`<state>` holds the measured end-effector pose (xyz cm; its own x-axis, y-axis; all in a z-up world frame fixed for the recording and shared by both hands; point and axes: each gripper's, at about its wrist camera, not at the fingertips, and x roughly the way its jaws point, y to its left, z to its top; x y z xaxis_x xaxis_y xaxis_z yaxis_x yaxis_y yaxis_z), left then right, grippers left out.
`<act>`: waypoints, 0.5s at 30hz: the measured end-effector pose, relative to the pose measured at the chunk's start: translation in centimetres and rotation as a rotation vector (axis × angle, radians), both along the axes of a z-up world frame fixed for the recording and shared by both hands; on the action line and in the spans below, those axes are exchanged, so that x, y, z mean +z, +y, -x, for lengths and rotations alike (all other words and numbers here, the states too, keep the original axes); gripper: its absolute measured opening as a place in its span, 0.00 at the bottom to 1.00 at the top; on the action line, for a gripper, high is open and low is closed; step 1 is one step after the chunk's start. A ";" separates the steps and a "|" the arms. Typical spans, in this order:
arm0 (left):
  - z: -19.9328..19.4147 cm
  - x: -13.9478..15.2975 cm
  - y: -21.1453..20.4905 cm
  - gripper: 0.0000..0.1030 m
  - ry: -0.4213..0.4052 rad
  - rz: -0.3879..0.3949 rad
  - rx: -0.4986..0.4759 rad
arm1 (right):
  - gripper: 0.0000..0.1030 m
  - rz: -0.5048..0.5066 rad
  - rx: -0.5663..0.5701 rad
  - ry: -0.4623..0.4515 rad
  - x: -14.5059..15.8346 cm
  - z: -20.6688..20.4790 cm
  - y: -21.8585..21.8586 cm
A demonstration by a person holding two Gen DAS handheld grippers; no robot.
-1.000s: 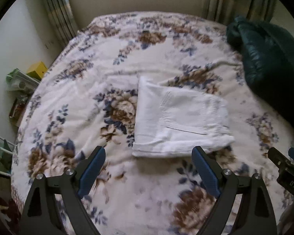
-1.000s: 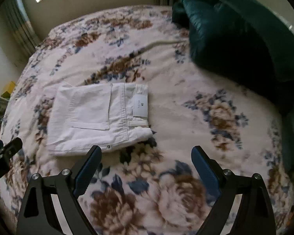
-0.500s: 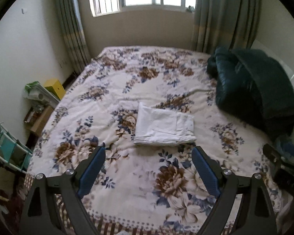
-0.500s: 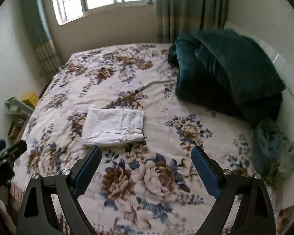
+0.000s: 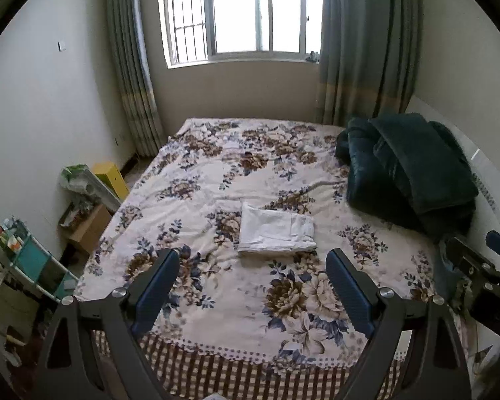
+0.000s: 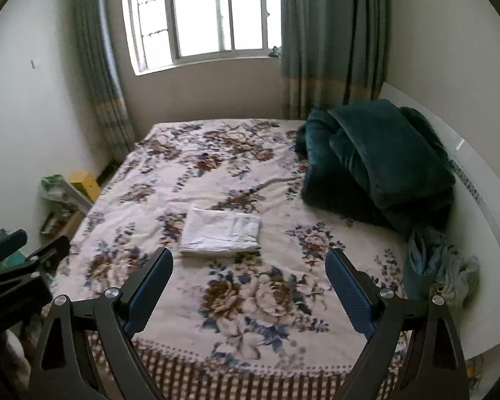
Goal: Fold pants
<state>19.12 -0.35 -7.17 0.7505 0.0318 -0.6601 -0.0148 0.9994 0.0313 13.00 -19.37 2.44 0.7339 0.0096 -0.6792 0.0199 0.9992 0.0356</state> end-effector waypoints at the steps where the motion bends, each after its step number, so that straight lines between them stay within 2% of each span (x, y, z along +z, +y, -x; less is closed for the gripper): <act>1: 0.7 0.6 0.2 0.87 -0.006 0.003 -0.001 | 0.92 -0.001 0.004 -0.008 0.7 0.9 0.2; 6: 3.2 2.2 1.1 0.87 -0.021 0.016 -0.002 | 0.92 -0.023 0.014 -0.034 3.8 4.8 1.1; 11: 4.9 2.7 1.6 0.87 -0.026 0.026 -0.001 | 0.92 -0.029 0.019 -0.044 5.2 6.9 1.6; 13: 5.1 2.5 1.7 0.87 -0.026 0.025 0.002 | 0.96 -0.037 0.017 -0.037 5.4 7.2 1.6; 15: 4.9 2.3 1.7 0.94 -0.018 0.024 -0.001 | 0.96 -0.031 0.016 -0.037 5.3 7.1 1.7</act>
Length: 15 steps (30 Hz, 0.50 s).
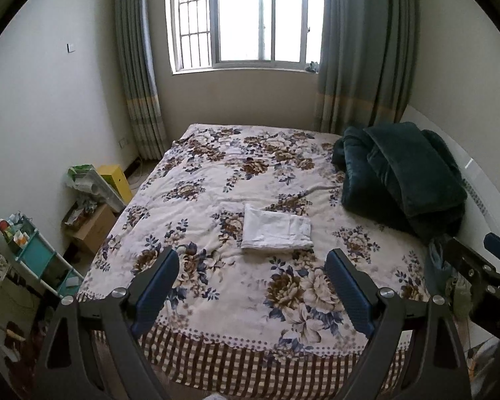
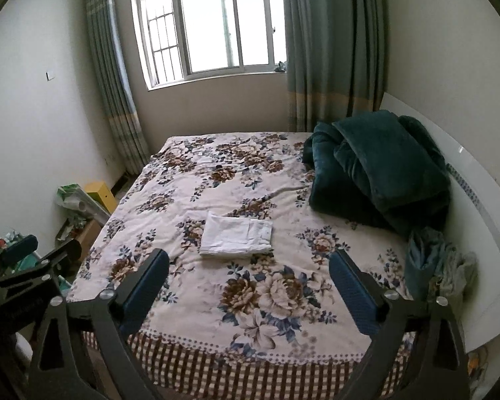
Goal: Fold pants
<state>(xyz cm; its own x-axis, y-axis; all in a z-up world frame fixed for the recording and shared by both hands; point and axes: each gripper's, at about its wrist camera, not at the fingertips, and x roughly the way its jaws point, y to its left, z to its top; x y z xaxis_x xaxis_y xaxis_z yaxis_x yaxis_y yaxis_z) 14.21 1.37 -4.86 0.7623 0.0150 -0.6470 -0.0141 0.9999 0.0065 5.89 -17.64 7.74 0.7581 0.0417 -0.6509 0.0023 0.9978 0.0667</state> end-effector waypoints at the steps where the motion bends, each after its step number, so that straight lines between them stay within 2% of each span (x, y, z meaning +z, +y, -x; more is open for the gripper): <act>1: -0.3 -0.2 0.1 0.99 -0.002 0.000 0.004 | 0.96 0.005 -0.003 0.000 -0.1 -0.2 0.0; 7: -1.4 -0.8 0.2 1.00 -0.021 -0.010 0.022 | 0.98 0.039 -0.033 -0.017 -1.3 -2.8 0.2; 15: -5.3 -3.0 0.1 1.00 0.007 -0.032 0.045 | 0.98 0.069 -0.063 -0.007 -4.2 -7.7 0.8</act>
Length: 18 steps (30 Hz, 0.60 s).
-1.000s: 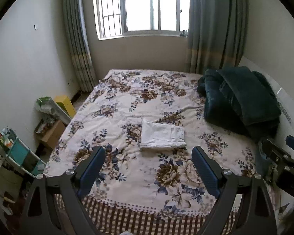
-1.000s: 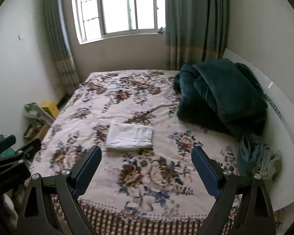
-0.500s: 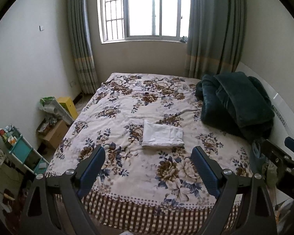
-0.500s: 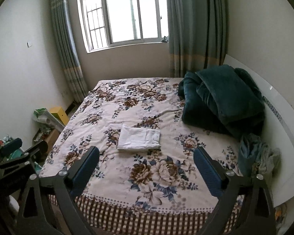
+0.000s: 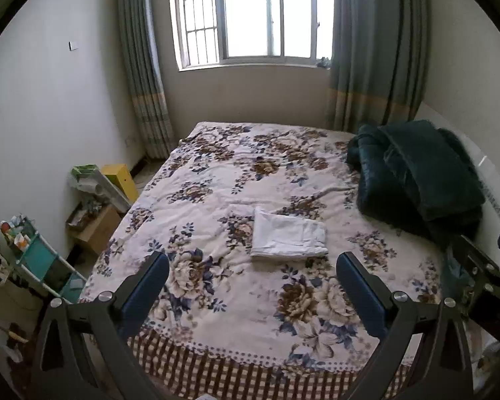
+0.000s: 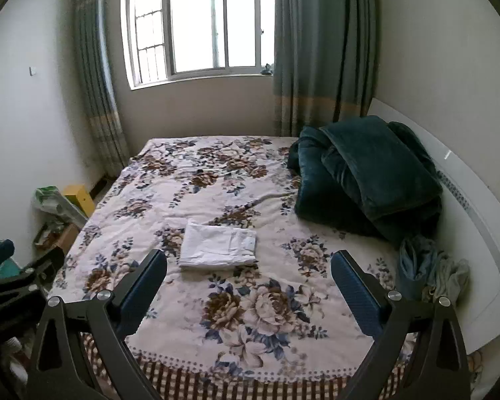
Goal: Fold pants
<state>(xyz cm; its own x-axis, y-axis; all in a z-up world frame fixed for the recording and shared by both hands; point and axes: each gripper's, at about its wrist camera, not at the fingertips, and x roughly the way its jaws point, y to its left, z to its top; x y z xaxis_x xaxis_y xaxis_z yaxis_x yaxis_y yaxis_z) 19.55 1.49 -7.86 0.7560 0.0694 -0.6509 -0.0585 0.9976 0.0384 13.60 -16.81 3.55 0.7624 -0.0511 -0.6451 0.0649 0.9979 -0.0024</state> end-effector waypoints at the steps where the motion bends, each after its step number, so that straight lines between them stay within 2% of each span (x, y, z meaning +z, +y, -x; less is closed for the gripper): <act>1: -0.5 -0.3 -0.1 1.00 0.004 0.002 -0.004 | 0.98 0.010 -0.007 0.003 -0.6 -0.6 0.1; 10: -3.7 -2.7 -0.5 1.00 0.042 -0.025 -0.001 | 0.98 0.009 -0.037 0.061 -4.7 -4.8 -0.2; 18: -4.5 -3.3 -0.6 1.00 0.053 -0.030 -0.006 | 0.98 0.017 -0.049 0.068 -5.9 -6.2 -0.5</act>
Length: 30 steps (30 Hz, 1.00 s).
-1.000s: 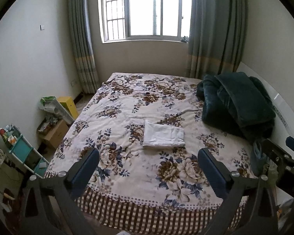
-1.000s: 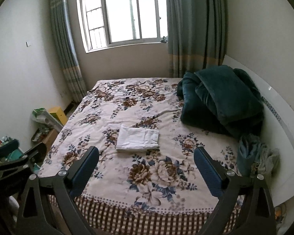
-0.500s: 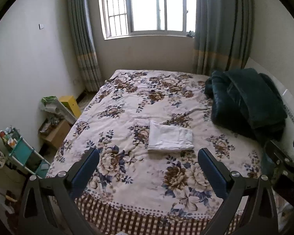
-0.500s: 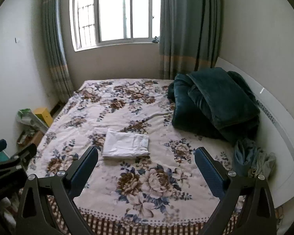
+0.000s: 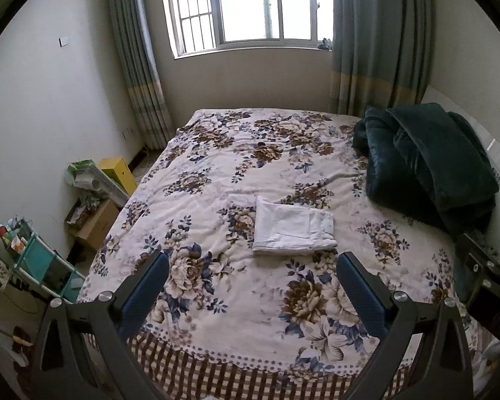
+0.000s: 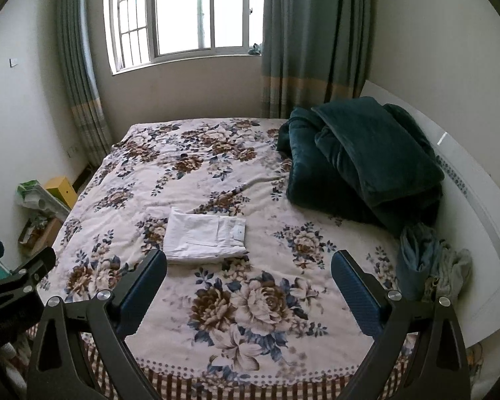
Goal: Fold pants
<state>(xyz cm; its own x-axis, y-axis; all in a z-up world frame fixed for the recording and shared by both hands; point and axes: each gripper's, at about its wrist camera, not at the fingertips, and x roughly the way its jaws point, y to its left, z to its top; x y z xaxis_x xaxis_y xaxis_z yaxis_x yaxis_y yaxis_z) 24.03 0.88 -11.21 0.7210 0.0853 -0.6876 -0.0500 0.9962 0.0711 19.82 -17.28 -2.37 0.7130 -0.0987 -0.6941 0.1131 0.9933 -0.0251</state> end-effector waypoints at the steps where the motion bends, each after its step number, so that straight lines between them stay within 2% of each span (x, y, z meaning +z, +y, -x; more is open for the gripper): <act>1: 0.0 0.0 0.0 1.00 0.000 0.000 -0.001 | 0.98 -0.004 0.000 0.000 0.1 0.1 -0.1; 30: -0.2 0.5 0.9 1.00 -0.044 -0.004 0.021 | 1.00 -0.013 0.018 0.007 -1.1 -1.1 0.6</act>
